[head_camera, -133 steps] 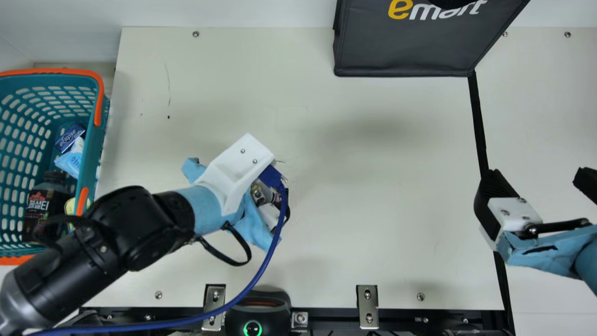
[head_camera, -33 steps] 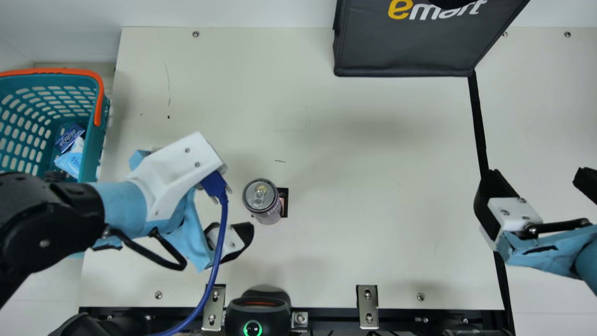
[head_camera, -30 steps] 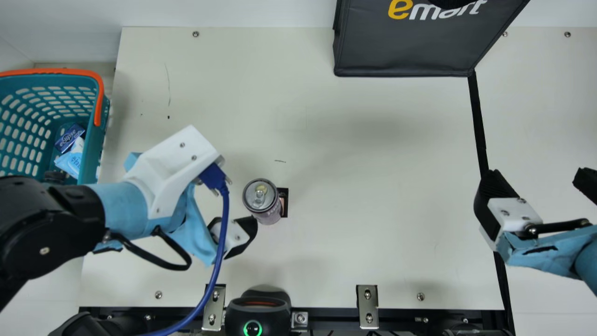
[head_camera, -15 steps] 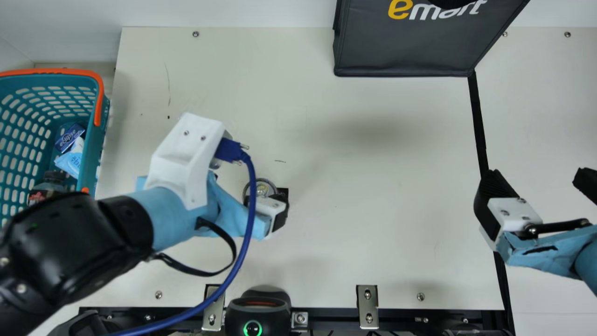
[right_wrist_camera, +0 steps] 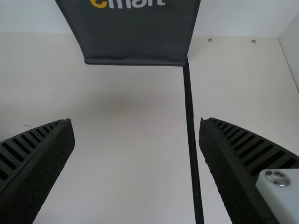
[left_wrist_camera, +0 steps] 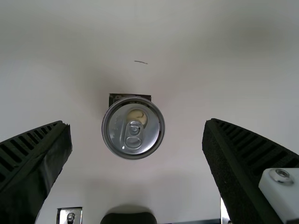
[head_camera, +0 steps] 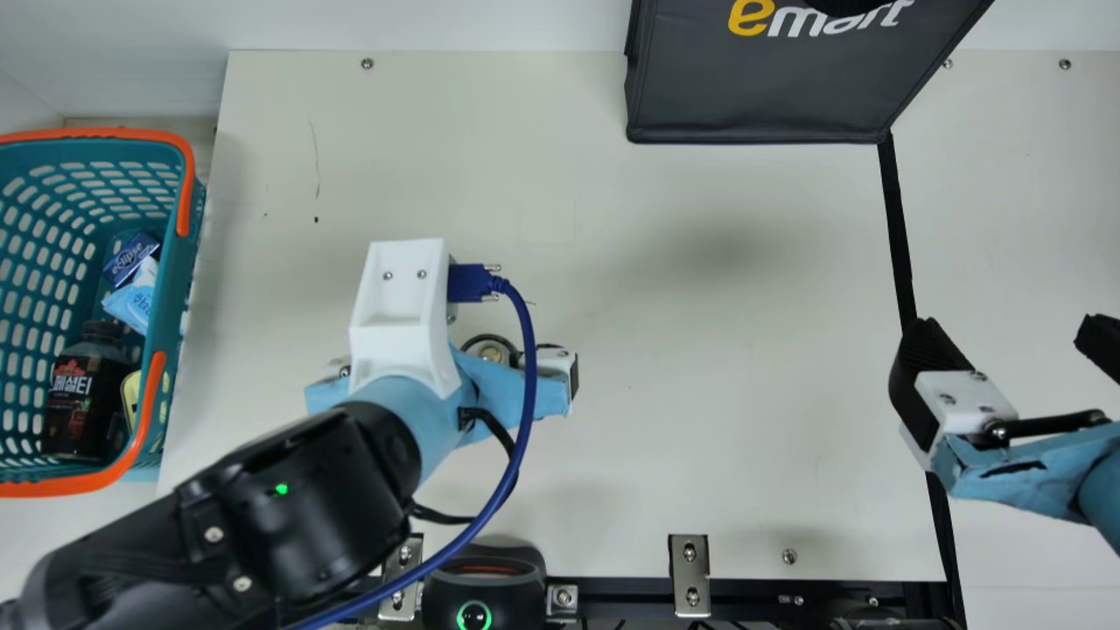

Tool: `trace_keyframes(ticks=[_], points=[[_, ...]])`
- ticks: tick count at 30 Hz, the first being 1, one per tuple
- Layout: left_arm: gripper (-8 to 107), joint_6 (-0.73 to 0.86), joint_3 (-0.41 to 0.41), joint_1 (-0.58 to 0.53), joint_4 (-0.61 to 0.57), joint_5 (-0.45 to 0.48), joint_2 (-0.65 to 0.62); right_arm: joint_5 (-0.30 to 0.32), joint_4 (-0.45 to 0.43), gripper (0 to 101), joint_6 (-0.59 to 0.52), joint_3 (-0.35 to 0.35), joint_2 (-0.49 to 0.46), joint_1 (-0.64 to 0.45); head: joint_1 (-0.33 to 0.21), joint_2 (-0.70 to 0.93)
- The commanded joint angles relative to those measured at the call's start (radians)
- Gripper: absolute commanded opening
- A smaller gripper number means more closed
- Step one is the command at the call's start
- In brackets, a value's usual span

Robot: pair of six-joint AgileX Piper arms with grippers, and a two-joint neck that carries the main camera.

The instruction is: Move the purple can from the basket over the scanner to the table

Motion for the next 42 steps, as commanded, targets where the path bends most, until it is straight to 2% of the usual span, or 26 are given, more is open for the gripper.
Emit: trace_keyframes(ticks=[1,5,15,23,37,38,42], points=[[90,-0.049,0.008,-0.011,0.019,0.001,0.011,0.000,0.000,95,0.000,0.000,0.000,0.000,-0.030,0.002],[90,-0.087,0.031,-0.023,0.051,-0.012,0.034,0.000,0.000,95,0.000,0.000,0.000,0.000,-0.030,0.002],[90,-0.141,0.118,-0.002,0.102,-0.111,0.081,0.001,0.000,95,0.000,0.000,0.000,0.000,-0.030,0.002],[90,-0.148,0.153,0.011,0.121,-0.175,0.106,0.001,0.000,95,0.000,0.000,0.000,0.000,-0.030,0.002],[-4,-0.071,0.151,0.023,0.122,-0.207,0.114,0.001,0.000,95,0.000,0.000,0.000,0.000,-0.030,0.002],[-8,-0.054,0.152,0.026,0.118,-0.210,0.109,0.001,0.000,95,0.000,0.000,0.000,0.000,-0.030,0.002],[-8,0.045,0.159,0.044,0.090,-0.231,0.082,0.001,0.000,95,0.000,0.000,0.000,0.000,-0.030,0.002]])
